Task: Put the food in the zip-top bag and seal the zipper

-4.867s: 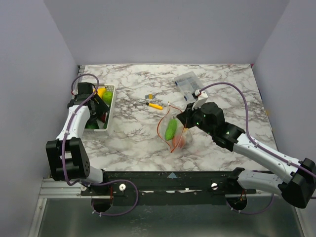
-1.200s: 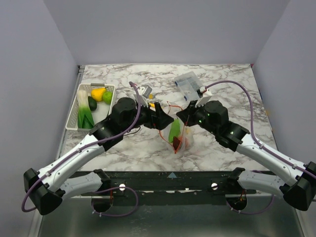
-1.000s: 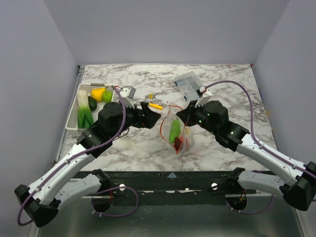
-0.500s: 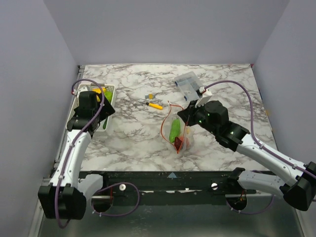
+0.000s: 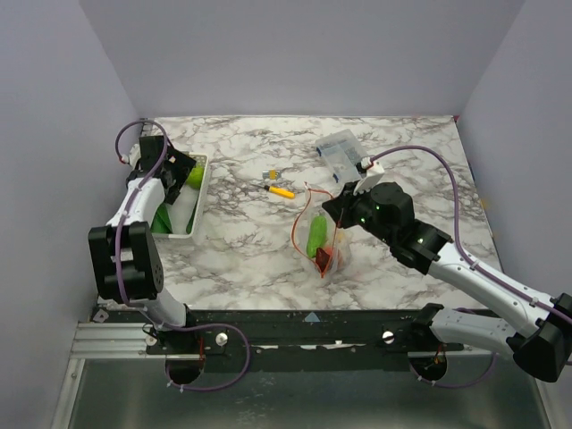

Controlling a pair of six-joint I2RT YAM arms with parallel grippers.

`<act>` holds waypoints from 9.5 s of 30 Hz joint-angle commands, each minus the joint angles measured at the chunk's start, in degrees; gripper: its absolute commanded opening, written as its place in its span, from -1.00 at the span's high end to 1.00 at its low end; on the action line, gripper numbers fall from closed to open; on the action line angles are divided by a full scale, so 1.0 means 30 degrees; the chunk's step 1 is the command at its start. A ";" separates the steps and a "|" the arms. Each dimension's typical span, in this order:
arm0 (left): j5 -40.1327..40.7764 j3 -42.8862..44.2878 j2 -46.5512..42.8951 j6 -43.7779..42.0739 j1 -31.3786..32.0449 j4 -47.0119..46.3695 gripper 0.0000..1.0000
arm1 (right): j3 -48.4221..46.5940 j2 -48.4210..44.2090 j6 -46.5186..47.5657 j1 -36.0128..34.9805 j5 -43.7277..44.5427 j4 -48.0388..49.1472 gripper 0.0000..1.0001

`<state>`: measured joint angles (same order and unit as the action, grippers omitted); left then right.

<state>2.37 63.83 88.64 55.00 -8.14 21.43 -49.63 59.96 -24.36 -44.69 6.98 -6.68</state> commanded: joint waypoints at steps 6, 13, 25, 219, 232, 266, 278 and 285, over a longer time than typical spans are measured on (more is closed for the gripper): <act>-0.0642 0.2605 0.3958 0.3699 -0.0073 -0.1987 -0.97 | -0.0463 0.0149 0.0485 -0.0125 0.0864 -0.0477 0.99; 0.0117 0.2779 0.5162 0.5913 -0.0095 -0.1759 -0.97 | -0.0838 0.0545 0.0652 -0.0105 0.0726 -0.0604 0.99; 0.0641 0.2870 0.6583 0.7911 -0.0090 -0.1980 -0.95 | -0.1098 0.0658 0.0361 -0.0099 0.0510 -0.0894 0.99; 0.1460 0.2238 0.7601 1.2354 -0.0584 -0.4470 -0.76 | -0.1183 0.1055 0.0268 -0.0114 0.0202 -0.1436 0.99; 0.2135 0.0493 0.5947 1.1568 -0.0567 -0.5187 0.09 | -0.1231 0.0928 0.0227 -0.0116 0.0151 -0.1466 0.99; -0.8464 -0.7702 -1.3711 0.3662 0.0360 -0.2388 0.88 | -0.2300 0.1407 -0.2006 -0.0108 -0.0422 -0.2784 0.99; -1.1204 -0.6600 -1.7046 -0.1008 1.1546 -0.5638 0.95 | -0.2483 0.1538 -0.3955 -0.0114 -0.0438 -0.2946 0.99; -0.4808 -0.5412 -1.5379 -0.4837 1.7206 -0.2286 1.00 | -0.2660 0.1170 -0.5247 -0.0123 -0.0874 -0.2433 0.99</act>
<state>-25.26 44.71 39.18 49.30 37.15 9.45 -55.24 64.53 -36.49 -44.69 6.11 -15.03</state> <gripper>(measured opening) 0.715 0.008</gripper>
